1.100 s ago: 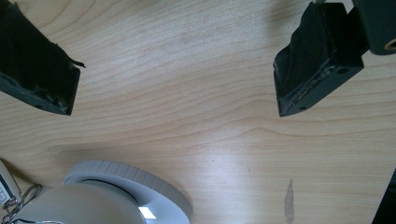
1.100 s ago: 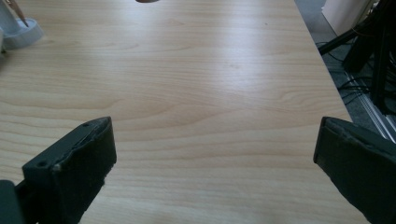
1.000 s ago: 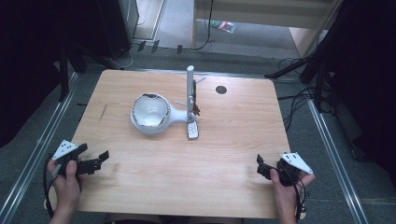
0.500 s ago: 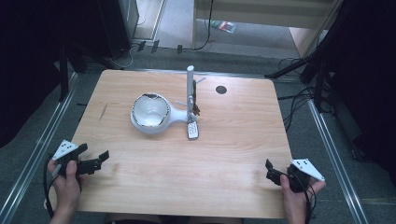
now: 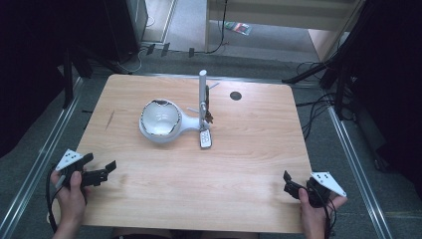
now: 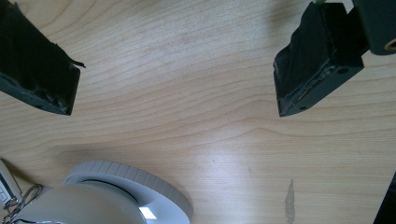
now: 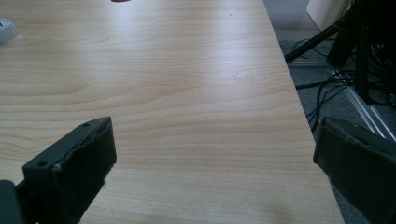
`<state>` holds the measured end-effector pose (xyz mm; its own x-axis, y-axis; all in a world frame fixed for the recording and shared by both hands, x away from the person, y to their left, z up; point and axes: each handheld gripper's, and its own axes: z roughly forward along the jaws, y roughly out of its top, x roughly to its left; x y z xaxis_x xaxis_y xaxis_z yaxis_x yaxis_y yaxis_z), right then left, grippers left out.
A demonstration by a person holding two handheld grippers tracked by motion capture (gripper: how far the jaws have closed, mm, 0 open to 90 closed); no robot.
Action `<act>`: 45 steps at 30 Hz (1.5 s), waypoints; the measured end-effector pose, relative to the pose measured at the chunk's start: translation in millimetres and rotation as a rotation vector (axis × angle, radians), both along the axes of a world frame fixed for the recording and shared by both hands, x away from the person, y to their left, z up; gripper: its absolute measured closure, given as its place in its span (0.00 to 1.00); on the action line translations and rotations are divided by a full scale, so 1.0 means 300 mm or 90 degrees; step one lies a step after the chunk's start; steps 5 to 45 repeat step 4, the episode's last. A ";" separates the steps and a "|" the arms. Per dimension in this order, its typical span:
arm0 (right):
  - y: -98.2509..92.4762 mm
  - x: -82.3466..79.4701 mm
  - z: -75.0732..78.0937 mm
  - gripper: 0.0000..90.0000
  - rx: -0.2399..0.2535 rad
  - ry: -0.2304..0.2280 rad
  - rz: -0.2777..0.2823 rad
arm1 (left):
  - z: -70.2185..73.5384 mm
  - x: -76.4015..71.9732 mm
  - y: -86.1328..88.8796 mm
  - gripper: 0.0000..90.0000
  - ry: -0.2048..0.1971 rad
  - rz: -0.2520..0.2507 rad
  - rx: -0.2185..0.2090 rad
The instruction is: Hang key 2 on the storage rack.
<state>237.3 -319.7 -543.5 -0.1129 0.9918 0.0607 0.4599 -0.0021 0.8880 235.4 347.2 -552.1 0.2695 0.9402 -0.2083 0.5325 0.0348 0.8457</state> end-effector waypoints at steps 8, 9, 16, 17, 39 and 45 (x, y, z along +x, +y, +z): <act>0.001 -0.002 -0.001 0.00 0.007 0.005 0.002 | 0.000 0.001 0.001 0.01 0.003 -0.001 -0.001; 0.001 -0.002 -0.001 0.00 0.007 0.005 0.002 | 0.000 0.001 0.001 0.01 0.003 -0.001 -0.001; 0.001 -0.002 -0.001 0.00 0.007 0.005 0.002 | 0.000 0.001 0.001 0.01 0.003 -0.001 -0.001; 0.001 -0.002 -0.001 0.00 0.007 0.005 0.002 | 0.000 0.001 0.001 0.01 0.003 -0.001 -0.001; 0.001 -0.002 -0.001 0.00 0.007 0.005 0.002 | 0.000 0.001 0.001 0.01 0.003 -0.001 -0.001; 0.001 -0.002 -0.001 0.00 0.007 0.005 0.002 | 0.000 0.001 0.001 0.01 0.003 -0.001 -0.001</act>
